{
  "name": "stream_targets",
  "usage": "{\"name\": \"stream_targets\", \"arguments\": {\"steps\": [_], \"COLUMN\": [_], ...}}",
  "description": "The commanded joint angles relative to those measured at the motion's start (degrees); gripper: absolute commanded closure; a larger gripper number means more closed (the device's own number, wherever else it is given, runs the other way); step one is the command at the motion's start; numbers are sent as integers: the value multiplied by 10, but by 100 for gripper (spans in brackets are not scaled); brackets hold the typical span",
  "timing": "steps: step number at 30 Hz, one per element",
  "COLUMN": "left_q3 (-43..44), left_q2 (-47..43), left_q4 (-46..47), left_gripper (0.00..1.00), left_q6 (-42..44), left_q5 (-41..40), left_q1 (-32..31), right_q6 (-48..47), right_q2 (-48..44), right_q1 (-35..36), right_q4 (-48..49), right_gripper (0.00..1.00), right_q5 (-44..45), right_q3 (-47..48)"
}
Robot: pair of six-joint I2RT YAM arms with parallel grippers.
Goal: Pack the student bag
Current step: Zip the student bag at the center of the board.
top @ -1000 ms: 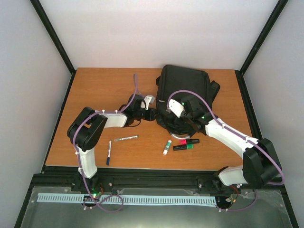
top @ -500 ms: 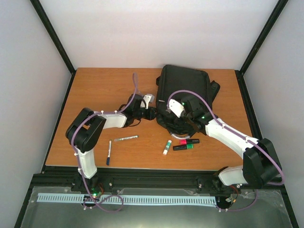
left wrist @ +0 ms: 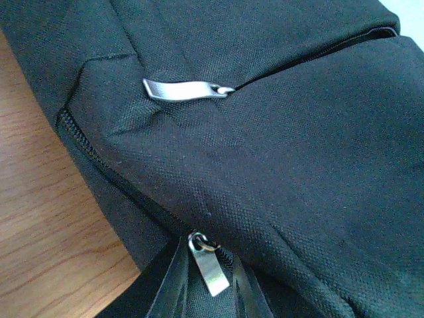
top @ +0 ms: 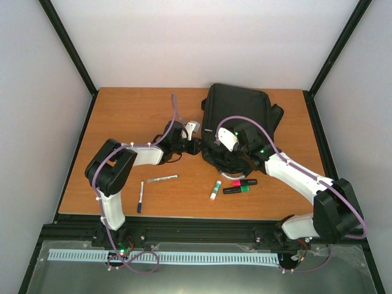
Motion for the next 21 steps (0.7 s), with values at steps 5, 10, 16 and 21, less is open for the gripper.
{"name": "stream_targets", "arguments": {"steps": [5, 10, 16, 21], "left_q3": [43, 30, -1, -19], "left_q2": [53, 58, 18, -13], "left_q4": [62, 92, 90, 45], "left_gripper": [74, 81, 90, 97], "left_q6": [-28, -49, -53, -49], "left_q5": [48, 53, 39, 23], "left_q1": [-4, -5, -6, -6], "right_q6": [10, 10, 10, 9], "right_q2": [-6, -8, -4, -1], "right_q1": [-10, -13, -15, -16], "right_q4": [19, 19, 19, 19], "right_gripper": [97, 97, 97, 97], "right_q5": [9, 7, 7, 8], "right_q3": [-1, -2, -2, -2]}}
